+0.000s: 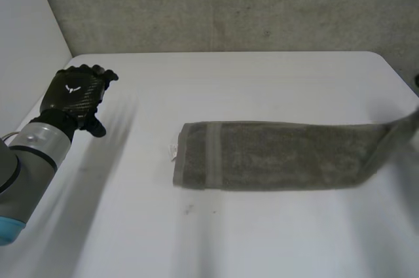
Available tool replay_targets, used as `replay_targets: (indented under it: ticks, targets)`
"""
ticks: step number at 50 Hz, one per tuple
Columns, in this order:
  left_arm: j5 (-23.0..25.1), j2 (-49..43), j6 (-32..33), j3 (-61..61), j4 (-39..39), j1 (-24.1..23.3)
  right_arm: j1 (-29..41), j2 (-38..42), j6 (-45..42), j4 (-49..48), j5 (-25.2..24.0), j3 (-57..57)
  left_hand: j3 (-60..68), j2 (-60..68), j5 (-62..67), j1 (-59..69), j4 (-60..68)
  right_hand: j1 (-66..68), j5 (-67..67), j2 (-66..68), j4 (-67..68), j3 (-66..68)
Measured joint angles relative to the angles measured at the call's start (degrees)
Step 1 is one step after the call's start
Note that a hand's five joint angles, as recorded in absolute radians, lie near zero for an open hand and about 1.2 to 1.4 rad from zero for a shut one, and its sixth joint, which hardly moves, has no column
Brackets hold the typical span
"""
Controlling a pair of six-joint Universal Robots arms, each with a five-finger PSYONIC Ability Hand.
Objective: Fold the towel.
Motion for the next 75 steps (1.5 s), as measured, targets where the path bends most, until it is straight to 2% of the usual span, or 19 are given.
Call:
replay_targets:
  ticks: [2,9,16,22,25,26,27,28,31,38,42,43,47,54,62,64,66,69,75]
  targets:
    - [0.0,0.1,0.0,0.0,0.0,0.0,2.3,-0.5,0.9,0.1,0.4,-0.6,0.0,0.0,0.0,0.0,0.0,0.1,0.0,0.0,0.0,0.0]
    - [0.0,0.7,0.0,-0.2,-0.1,-0.1,25.5,-0.9,5.4,-0.6,3.0,-4.4,0.0,0.0,0.0,0.0,0.0,0.5,0.1,0.0,0.0,0.1]
    - [0.0,0.8,0.0,-0.3,-0.1,-0.4,46.8,7.0,5.9,-1.1,3.6,-7.6,-0.1,0.0,0.0,0.0,0.0,0.5,0.1,0.0,0.1,0.1]
    - [0.1,0.6,0.0,-0.3,0.0,-0.8,54.8,14.4,5.8,-0.9,3.8,-8.6,-0.2,-0.2,-0.1,0.0,-0.1,0.5,0.2,0.0,0.1,0.1]
    - [0.1,0.2,0.1,-0.1,0.0,-1.1,57.1,17.6,5.8,-0.8,4.0,-8.7,-0.2,-0.2,-0.1,0.0,-0.1,-7.1,-8.7,-12.0,-11.6,-11.4]
    - [0.1,0.1,0.1,0.0,0.1,-1.3,57.3,17.9,5.8,-0.7,4.2,-8.7,-0.2,-0.2,-0.1,0.0,-0.1,-16.4,-19.5,-22.9,-22.8,-23.6]
    - [0.1,0.0,0.1,0.1,0.1,-1.4,57.4,18.0,5.9,-0.7,4.4,-8.7,-0.2,-0.2,-0.1,0.0,-0.1,-16.4,-19.5,-22.9,-22.8,-23.6]
    - [0.1,-0.2,0.2,0.4,0.3,-1.8,57.5,17.9,6.1,-0.7,4.9,-8.7,-0.2,-0.2,-0.1,0.0,-0.1,-34.1,-38.8,-42.3,-42.4,-42.1]
    - [0.0,-0.8,0.2,1.1,0.5,-2.6,57.1,16.8,6.9,-0.6,6.1,-8.6,-0.2,-0.2,-0.1,0.0,-0.1,-41.2,-49.6,-51.8,-53.4,-53.1]
    - [-0.4,-3.3,-0.1,4.3,0.6,-6.1,54.2,11.8,10.8,-0.3,8.8,-7.4,-0.2,-0.2,-0.1,0.0,-0.1,-42.1,-51.6,-53.9,-55.2,-55.8]
    - [-2.0,-7.4,-0.3,9.2,0.6,-12.5,47.8,5.0,18.9,0.4,9.4,-3.5,-0.2,-0.2,-0.1,0.0,-0.1,-42.1,-51.8,-53.9,-55.2,-55.8]
    - [-3.1,-9.2,-0.3,10.7,0.4,-14.5,43.2,1.3,23.5,0.9,8.6,0.0,-0.2,-0.2,-0.1,0.0,-0.1,-42.1,-51.9,-53.9,-55.2,-55.8]
    - [-7.0,-14.6,-0.3,14.3,0.2,-19.5,35.6,-2.9,27.3,1.7,5.8,6.6,-0.8,-0.7,-0.6,-0.8,-0.7,-42.1,-51.9,-53.9,-55.2,-55.8]
    - [-11.3,-22.3,-0.1,17.4,-0.1,-24.2,24.8,-5.1,26.0,1.8,-0.3,17.2,-1.6,-1.5,-1.5,-1.6,-1.5,-42.1,-51.9,-53.9,-55.1,-55.7]
    - [-12.2,-25.7,0.0,17.3,-0.2,-25.2,17.7,-3.1,20.2,-1.7,-5.3,23.7,-2.2,-2.2,-2.1,-2.2,-2.2,-27.1,-35.3,-36.1,-37.2,-36.8]
    - [-12.1,-25.8,0.0,16.7,-0.2,-25.1,16.1,-1.0,18.5,-4.5,-6.2,24.1,-2.2,-2.2,-2.2,-2.3,-2.2,-10.8,-14.0,-13.4,-15.0,-14.7]
    - [-12.1,-25.6,0.0,16.1,-0.2,-25.0,15.6,-0.1,18.1,-5.7,-6.5,23.8,-2.2,-2.2,-2.2,-2.3,-2.2,-7.0,-9.3,-7.7,-9.4,-9.2]
    - [-12.0,-25.1,0.0,15.2,-0.2,-25.0,15.4,0.6,17.9,-6.8,-6.4,22.7,-2.2,-2.2,-2.2,-2.3,-2.2,-3.5,-1.7,-0.2,-1.0,-0.9]
    - [-12.1,-21.3,0.0,12.0,-0.3,-24.7,18.6,0.6,18.3,-7.5,-5.3,17.4,-2.6,-2.5,-2.5,-2.6,-2.5,-2.2,-0.5,0.0,-0.2,-0.2]
